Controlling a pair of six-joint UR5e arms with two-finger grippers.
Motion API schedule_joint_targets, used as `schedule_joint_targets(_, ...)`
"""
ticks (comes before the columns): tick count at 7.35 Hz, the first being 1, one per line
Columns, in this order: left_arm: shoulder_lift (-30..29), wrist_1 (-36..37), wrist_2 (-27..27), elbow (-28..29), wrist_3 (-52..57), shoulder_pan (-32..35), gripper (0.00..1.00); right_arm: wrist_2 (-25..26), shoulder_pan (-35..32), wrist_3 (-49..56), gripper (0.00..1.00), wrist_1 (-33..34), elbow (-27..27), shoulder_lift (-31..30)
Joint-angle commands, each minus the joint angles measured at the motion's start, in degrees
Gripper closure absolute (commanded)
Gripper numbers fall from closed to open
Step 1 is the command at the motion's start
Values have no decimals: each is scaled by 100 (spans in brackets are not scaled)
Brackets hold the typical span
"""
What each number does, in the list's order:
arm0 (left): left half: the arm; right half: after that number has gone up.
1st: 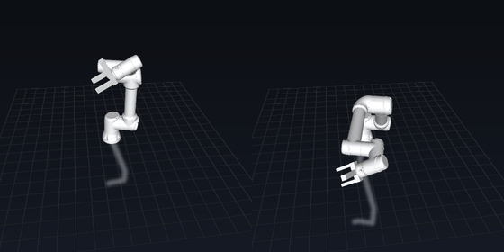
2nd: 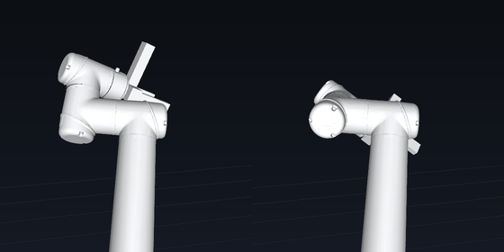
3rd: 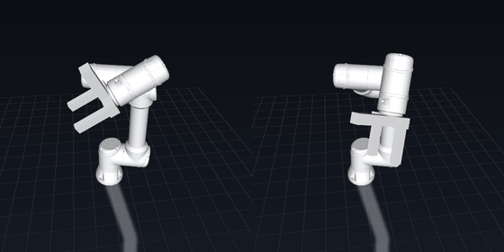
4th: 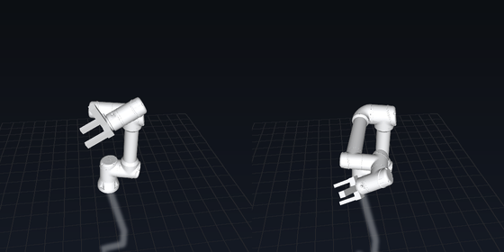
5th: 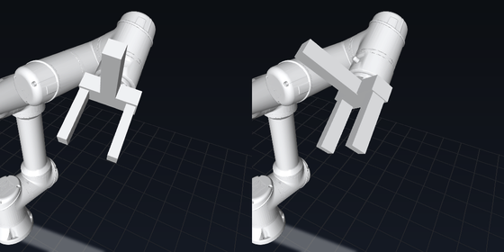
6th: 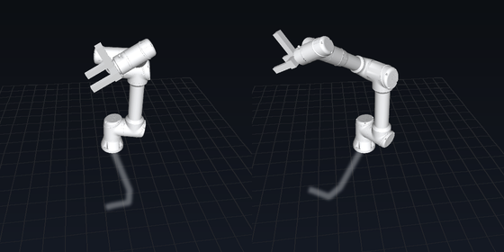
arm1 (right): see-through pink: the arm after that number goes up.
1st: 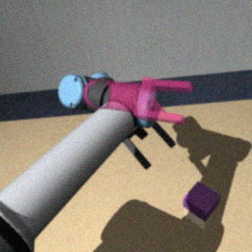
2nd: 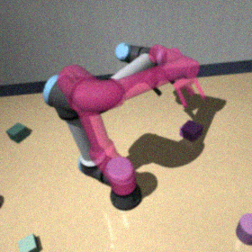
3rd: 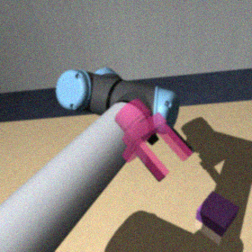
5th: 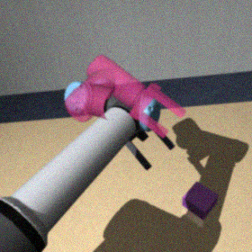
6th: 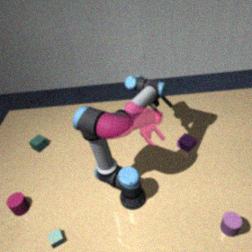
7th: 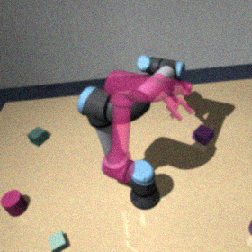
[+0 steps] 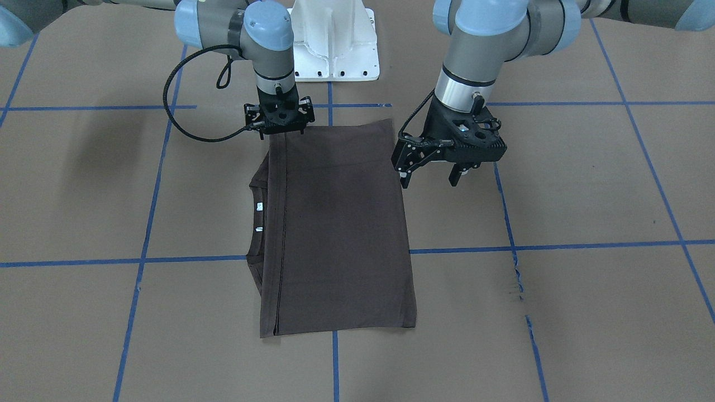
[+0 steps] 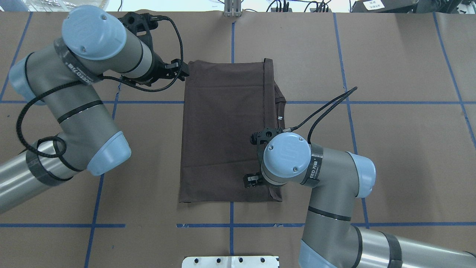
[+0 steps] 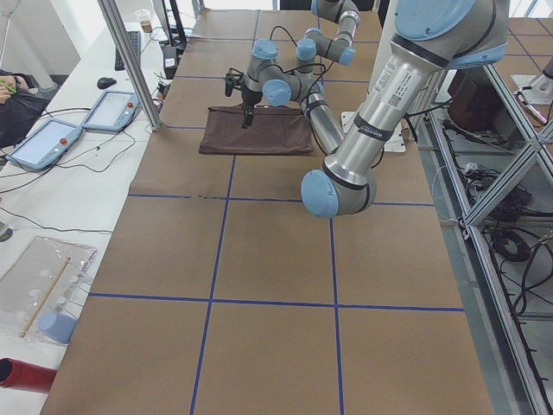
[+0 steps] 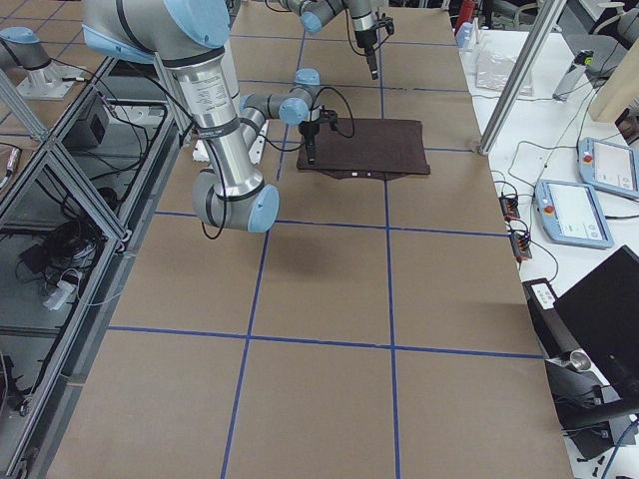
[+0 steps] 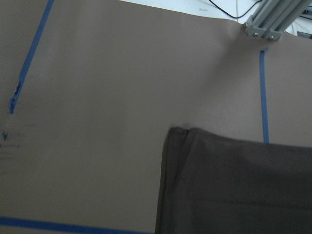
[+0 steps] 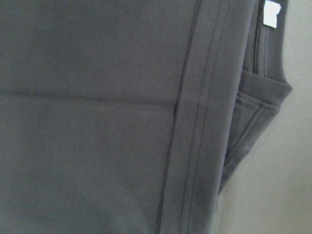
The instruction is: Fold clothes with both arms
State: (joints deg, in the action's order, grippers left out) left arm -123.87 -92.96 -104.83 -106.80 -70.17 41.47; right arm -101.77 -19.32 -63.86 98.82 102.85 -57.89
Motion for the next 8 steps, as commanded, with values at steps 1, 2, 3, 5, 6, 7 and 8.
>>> schedule_joint_targets(1,64,41,-11,-104,-5,-34,0,-263,25,22,0,515,-46,67)
schedule_joint_targets(2,64,41,-11,-96,-5,-34,0,-264,34,22,0,516,-98,50)
schedule_joint_targets(3,64,41,-19,-87,3,-34,0,-264,43,22,0,516,-133,49)
schedule_joint_targets(5,73,41,-20,-87,-5,-34,0,-264,43,22,0,516,-177,58)
schedule_joint_targets(6,73,41,-20,-78,-5,-34,0,-264,43,22,0,533,-177,49)
schedule_joint_targets(7,65,41,-20,-87,-31,-34,0,-273,43,22,0,577,-169,41)
schedule_joint_targets(8,64,41,-28,-69,-40,-43,0,-282,25,22,0,595,-169,6)
